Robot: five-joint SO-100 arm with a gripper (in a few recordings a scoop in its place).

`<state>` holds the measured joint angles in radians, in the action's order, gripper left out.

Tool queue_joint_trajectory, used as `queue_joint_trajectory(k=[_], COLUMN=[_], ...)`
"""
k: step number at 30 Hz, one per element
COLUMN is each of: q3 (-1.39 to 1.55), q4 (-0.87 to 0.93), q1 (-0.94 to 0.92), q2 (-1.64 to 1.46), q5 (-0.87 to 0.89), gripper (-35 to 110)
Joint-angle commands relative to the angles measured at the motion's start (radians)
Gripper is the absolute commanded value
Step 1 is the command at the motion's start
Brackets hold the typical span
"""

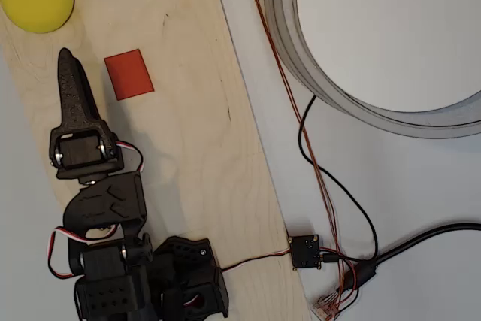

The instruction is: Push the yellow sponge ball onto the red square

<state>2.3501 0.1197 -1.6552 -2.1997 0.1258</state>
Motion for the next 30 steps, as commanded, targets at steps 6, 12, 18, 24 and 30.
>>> queue_joint_trajectory(k=[6, 12, 18, 24, 30], q3=[0.008, -0.031, -0.164, -0.388, -0.584], q4=[-0.528, -0.456, -0.299, -0.11, 0.008], q1=[0.055, 0.074, 0.1, 0.118, 0.138], q2=[0.456, 0.449, 0.477, 0.584, 0.716], q5=[0.041, 0.017, -0.032, -0.058, -0.057], gripper=[18, 18, 19, 19, 19])
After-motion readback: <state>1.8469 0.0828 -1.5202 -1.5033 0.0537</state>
